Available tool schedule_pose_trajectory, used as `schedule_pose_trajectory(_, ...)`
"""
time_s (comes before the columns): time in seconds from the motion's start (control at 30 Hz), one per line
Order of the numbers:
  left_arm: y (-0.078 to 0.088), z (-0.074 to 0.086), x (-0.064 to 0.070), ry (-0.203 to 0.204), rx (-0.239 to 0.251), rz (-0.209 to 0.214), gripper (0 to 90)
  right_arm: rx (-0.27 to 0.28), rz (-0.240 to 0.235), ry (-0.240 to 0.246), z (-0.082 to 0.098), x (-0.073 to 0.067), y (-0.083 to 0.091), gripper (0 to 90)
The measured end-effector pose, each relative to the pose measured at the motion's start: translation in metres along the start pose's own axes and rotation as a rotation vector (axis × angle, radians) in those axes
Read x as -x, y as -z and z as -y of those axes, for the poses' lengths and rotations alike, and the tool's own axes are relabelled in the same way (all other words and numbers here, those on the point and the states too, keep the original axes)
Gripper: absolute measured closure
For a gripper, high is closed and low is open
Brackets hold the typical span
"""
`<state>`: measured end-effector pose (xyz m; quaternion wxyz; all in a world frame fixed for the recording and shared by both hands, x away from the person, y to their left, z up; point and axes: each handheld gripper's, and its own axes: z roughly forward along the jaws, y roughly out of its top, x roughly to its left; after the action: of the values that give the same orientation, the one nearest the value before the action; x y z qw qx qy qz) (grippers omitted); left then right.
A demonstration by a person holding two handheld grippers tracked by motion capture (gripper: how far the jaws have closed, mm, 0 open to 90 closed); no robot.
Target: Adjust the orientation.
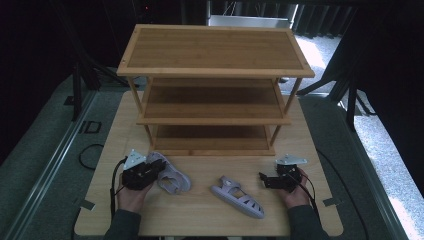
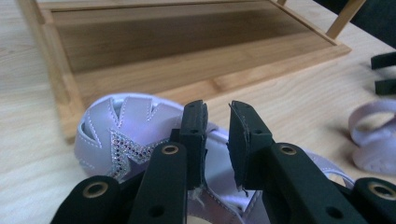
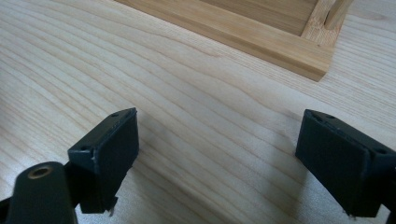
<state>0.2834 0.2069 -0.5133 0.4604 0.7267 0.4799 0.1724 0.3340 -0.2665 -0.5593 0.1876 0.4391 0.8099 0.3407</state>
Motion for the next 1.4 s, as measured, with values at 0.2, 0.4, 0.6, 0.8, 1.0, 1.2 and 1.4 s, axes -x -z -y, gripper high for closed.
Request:
schedule_pose_trajectory(0.2, -0.023, -0.016, 0.000, 0.006, -0.058, 0.014, 75.8, 0.000, 0.000, 0.000, 0.000, 0.000, 0.000, 12.9)
schedule_pose_trajectory(0.4, -0.026, -0.026, 0.001, -0.004, -0.072, -0.008, 70.0, 0.000, 0.000, -0.001, 0.000, 0.000, 0.000, 12.9)
schedule_pose_trajectory(0.6, -0.017, -0.022, 0.012, -0.002, -0.044, -0.027, 61.4, 0.000, 0.000, -0.001, 0.000, 0.000, 0.000, 12.9)
schedule_pose_trajectory(0.8, -0.003, -0.011, 0.024, 0.014, -0.006, -0.039, 54.8, 0.000, 0.000, 0.000, 0.000, 0.000, 0.000, 13.0)
schedule_pose_trajectory(1.0, -0.007, 0.007, 0.031, 0.049, -0.050, -0.056, 48.1, 0.000, 0.000, 0.000, 0.000, 0.000, 0.000, 13.0)
schedule_pose_trajectory(1.2, -0.017, 0.011, 0.033, 0.061, -0.083, -0.053, 44.2, 0.000, 0.000, 0.000, 0.000, 0.000, 0.000, 12.9)
schedule_pose_trajectory(1.4, -0.019, 0.011, 0.034, 0.061, -0.103, -0.067, 46.5, 0.000, 0.000, 0.000, 0.000, 0.000, 0.000, 13.0)
